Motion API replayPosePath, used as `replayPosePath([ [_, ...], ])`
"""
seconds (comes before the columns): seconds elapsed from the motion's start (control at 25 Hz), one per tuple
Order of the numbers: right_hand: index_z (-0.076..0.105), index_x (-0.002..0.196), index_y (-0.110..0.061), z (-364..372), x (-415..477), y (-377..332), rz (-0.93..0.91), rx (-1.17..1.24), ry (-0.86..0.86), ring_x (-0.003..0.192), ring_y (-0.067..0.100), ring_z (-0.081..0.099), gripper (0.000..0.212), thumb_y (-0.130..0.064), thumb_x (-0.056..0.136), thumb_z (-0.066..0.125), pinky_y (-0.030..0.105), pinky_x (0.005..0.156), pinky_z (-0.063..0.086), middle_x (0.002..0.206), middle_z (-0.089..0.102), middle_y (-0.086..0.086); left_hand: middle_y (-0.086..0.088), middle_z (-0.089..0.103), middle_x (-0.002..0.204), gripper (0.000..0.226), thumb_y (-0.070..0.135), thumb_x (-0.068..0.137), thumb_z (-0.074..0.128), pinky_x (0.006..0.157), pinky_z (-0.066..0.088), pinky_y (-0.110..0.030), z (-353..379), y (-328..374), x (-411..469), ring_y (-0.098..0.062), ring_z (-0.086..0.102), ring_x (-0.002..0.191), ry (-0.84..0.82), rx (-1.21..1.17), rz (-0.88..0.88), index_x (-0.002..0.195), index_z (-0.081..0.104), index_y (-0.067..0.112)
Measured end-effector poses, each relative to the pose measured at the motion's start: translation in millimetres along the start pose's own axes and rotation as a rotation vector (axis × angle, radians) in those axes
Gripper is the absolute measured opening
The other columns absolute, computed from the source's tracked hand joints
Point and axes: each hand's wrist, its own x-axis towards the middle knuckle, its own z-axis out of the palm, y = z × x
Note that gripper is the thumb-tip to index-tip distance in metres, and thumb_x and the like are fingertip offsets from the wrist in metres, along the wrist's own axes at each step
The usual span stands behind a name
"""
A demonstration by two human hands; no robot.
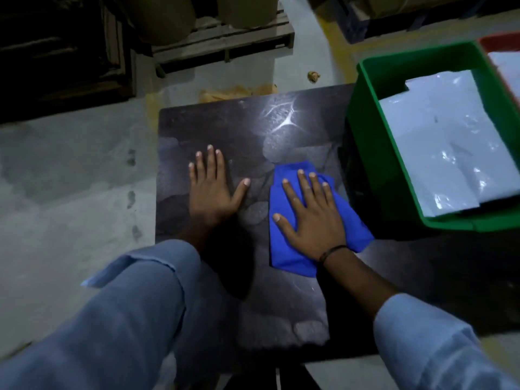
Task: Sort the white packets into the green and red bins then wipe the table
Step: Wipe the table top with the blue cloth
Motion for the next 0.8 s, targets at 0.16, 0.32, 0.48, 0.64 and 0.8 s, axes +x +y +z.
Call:
replayPosePath([
  [0.16, 0.016, 0.16, -0.026, -8.7, -76.2, 30.2, -0.027, -0.042, -0.043, 0.155, 0.028, 0.0, 0.076, -0.065, 0.097, 0.035, 0.052, 0.123, 0.013, 0.168, 0.006, 0.009, -0.016, 0.01, 0.169, 0.089, 0.066, 0.098, 0.03, 0.124, 0.009, -0.06, 8.6, 37.7, -53.3, -0.044, 0.007, 0.155, 0.006, -0.019, -0.003, 0.16, 0.018, 0.003],
  [0.32, 0.014, 0.16, -0.028, -10.5, -79.3, 44.5, -0.02, -0.042, -0.041, 0.155, 0.027, -0.001, 0.075, -0.065, 0.098, 0.033, 0.051, 0.123, 0.013, 0.168, 0.005, 0.008, -0.012, 0.006, 0.171, 0.084, 0.061, 0.101, 0.035, 0.126, 0.009, -0.054, 24.6, 90.5, -135.2, -0.036, 0.001, 0.157, 0.03, -0.022, 0.113, 0.161, 0.016, 0.006],
  [0.48, 0.019, 0.159, -0.029, -0.4, -38.4, 53.8, -0.021, -0.014, -0.008, 0.155, 0.029, 0.005, 0.072, -0.064, 0.098, 0.033, 0.051, 0.123, 0.012, 0.168, 0.01, 0.008, -0.009, 0.002, 0.171, 0.082, 0.058, 0.101, 0.036, 0.126, 0.011, -0.053, 30.5, 93.8, -149.2, -0.032, -0.002, 0.158, 0.035, 0.012, 0.069, 0.162, 0.013, 0.009],
  [0.64, 0.025, 0.158, -0.029, 4.9, 53.7, 52.7, 0.087, 0.024, 0.012, 0.154, 0.033, 0.01, 0.073, -0.067, 0.095, 0.028, 0.052, 0.123, 0.009, 0.166, 0.017, 0.01, -0.007, 0.001, 0.171, 0.082, 0.061, 0.1, 0.033, 0.126, 0.009, -0.052, 39.1, 90.6, -145.0, -0.031, -0.003, 0.158, 0.041, 0.034, 0.081, 0.162, 0.013, 0.01],
  [0.8, 0.022, 0.158, -0.029, 12.4, 73.3, 31.7, 0.076, -0.006, 0.012, 0.154, 0.033, 0.009, 0.075, -0.069, 0.095, 0.024, 0.052, 0.124, 0.005, 0.167, 0.015, 0.011, -0.009, 0.006, 0.171, 0.083, 0.06, 0.098, 0.033, 0.126, 0.008, -0.052, 41.3, 88.9, -146.0, -0.033, 0.001, 0.158, 0.062, 0.048, 0.083, 0.162, 0.016, 0.01],
])
